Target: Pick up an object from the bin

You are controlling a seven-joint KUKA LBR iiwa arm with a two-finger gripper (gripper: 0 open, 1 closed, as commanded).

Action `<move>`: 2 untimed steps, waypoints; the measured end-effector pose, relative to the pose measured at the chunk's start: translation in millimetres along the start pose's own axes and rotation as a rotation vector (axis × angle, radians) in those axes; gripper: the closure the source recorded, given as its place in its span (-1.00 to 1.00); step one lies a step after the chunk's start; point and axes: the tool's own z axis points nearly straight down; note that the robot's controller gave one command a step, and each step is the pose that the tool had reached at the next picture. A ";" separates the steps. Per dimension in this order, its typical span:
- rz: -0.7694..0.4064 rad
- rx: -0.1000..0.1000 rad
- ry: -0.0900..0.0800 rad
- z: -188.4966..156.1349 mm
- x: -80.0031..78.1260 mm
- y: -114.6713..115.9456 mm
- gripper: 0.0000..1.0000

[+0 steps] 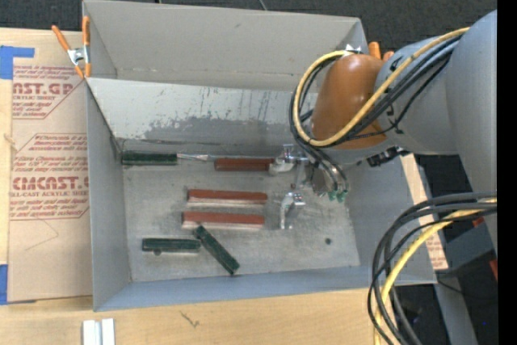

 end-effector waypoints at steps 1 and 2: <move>-0.029 0.003 -0.010 14.1 35.4 21.7 1.00; -0.030 0.002 0.007 18.0 40.4 22.3 -1.00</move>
Offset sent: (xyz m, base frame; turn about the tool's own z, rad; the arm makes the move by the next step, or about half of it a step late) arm 0.0000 0.0000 0.0000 0.0000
